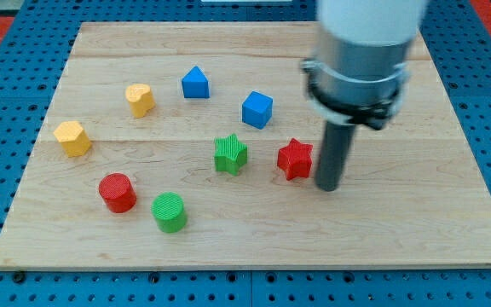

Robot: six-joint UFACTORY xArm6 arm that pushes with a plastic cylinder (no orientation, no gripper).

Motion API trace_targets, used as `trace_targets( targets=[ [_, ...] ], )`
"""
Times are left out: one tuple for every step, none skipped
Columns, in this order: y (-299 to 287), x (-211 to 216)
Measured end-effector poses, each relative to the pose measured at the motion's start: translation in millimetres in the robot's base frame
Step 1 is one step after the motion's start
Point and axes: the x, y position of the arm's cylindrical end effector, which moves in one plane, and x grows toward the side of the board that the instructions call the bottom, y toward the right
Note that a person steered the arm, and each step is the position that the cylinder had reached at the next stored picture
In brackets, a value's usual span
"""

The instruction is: Move the red star closer to the yellow hexagon

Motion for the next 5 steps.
trace_targets(
  targets=[
    [3.4, -46.2],
    [-19.6, -53.1],
    [-55.1, -11.0],
    [-82.6, 9.4],
    [-131.6, 9.4]
  ],
)
